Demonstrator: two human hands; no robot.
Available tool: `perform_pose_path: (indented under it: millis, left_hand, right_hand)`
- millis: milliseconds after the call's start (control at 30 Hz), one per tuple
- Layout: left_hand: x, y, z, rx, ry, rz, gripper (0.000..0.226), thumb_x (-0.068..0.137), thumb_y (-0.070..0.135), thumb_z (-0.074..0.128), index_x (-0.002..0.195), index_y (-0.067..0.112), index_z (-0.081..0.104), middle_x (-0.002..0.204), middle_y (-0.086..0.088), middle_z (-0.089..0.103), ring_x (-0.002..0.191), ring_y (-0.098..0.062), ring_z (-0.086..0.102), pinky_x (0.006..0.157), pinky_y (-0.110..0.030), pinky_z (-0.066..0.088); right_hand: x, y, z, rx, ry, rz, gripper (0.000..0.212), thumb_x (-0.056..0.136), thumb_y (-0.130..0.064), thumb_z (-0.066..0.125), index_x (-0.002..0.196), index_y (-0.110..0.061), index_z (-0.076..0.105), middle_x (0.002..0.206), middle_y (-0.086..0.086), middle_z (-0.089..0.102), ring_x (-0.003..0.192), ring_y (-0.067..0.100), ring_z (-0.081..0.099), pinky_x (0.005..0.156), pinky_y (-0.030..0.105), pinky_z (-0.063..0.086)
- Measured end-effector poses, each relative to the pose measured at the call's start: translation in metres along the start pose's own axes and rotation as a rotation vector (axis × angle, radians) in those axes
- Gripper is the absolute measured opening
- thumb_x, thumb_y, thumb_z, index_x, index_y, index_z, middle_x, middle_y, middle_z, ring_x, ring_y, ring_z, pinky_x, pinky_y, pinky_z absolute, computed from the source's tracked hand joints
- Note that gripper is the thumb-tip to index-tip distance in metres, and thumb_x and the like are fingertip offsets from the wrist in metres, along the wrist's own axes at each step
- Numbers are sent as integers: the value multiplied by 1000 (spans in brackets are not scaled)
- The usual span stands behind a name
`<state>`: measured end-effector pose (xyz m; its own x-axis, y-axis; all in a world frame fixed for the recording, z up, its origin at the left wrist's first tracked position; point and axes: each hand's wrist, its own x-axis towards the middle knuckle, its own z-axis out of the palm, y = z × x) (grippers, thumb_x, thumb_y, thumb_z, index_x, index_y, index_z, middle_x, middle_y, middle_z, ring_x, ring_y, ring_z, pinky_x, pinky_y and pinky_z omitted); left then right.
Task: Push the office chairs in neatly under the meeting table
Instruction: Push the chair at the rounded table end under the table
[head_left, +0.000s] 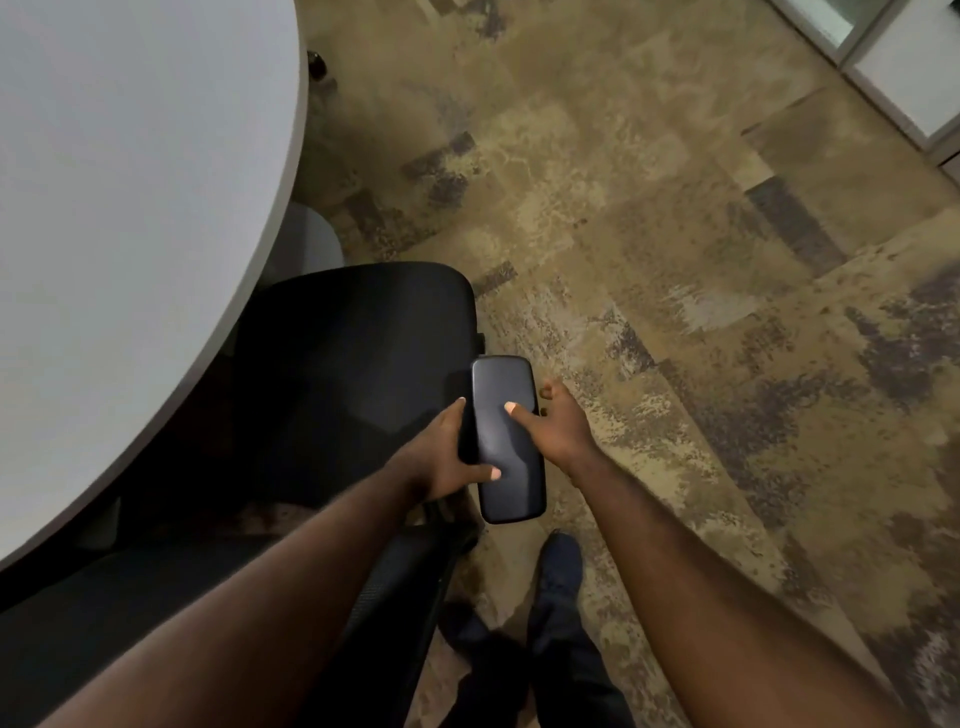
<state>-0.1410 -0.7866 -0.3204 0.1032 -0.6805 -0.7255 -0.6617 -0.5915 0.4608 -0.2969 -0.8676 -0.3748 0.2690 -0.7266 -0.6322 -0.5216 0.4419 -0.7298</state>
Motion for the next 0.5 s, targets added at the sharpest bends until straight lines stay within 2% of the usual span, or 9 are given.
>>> perform_pose_path:
  millis: [67,167,333,500]
  left_hand:
    - [6,-1,11,94,-2,15,128,66,48,82,154,21,-8,163,4,-4,147,-16,11,115,-40,26]
    - [11,-4,20,256,31,52,138,62,50,84,150,28,-20,159,10,-20,147,-16,12,110,-42,35]
    - [16,-9,20,328,67,67,145,57,42,88,148,32,-25,159,10,-22,144,-21,24,106,-46,38]
    - [19,-15,22,346,88,125,145,58,42,89,147,31,-26,158,8,-22,147,-17,16,113,-45,30]
  right_hand:
    - [8,0,3,107,-67,20,53,82,-34,73,125,-10,55,122,8,63,98,17,62,83,34,53]
    - [16,4,7,242,-151,78,47,77,-34,79,116,-16,60,108,4,68,93,18,66,84,43,55]
    - [22,13,15,338,-176,84,63,69,-33,84,123,-16,55,112,3,67,98,19,66,87,44,54]
    - [26,17,18,493,-223,80,65,72,-23,83,128,-22,50,118,3,65,105,20,64,88,44,54]
